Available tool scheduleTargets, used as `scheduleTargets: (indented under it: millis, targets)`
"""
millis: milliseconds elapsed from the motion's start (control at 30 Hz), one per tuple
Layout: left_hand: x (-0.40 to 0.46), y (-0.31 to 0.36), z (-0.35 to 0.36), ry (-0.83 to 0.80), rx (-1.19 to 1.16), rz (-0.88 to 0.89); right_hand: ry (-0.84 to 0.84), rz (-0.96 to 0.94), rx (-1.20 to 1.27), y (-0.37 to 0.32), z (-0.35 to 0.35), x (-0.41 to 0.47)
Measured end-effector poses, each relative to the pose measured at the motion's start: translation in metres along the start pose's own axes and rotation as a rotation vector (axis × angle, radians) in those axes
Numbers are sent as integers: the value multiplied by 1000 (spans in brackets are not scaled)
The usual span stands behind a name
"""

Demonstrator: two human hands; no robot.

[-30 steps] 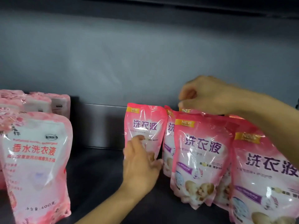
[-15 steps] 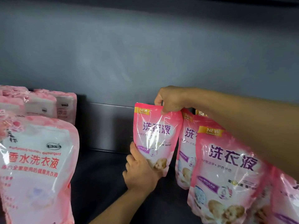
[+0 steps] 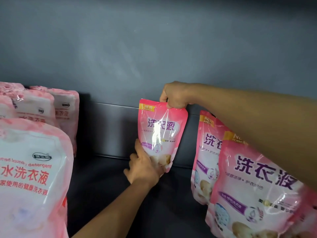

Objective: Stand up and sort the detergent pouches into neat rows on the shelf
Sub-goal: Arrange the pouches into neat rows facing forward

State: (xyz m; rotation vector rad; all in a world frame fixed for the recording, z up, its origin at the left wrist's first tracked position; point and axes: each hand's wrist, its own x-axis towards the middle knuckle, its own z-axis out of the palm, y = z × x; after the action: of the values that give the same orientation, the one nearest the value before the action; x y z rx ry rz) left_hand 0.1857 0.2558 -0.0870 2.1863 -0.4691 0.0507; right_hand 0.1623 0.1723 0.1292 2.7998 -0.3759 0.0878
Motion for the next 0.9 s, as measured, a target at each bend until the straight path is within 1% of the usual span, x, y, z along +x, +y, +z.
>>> scheduleTargets:
  millis: [233,333,467,600,667,733,800,833,900]
  targets:
    - [10,-1,9,43,-16,-11,54,-2,43,6,2,7]
    - [12,-2,12,39,-14,-9,39,-20,62,8,1,6]
    - [15,-3,13,24,-1,-16,24,33,135,10,2,1]
    - [14,-3,11,10,-46,-27,41,32,187,15,-9,-18]
    - [7,-2,6,45,-70,-45,70,46,234,24,-17,-32]
    - [-3,1,0,112,-64,-45,75,64,342,35,-25,-49]
    - [-14,2,-4,159,-59,-3,2,95,394,45,-32,-68]
    - [-21,3,-6,154,-71,31,-58,115,391,50,-33,-79]
    - [-33,8,-9,87,-108,98,-214,151,345,56,-31,-99]
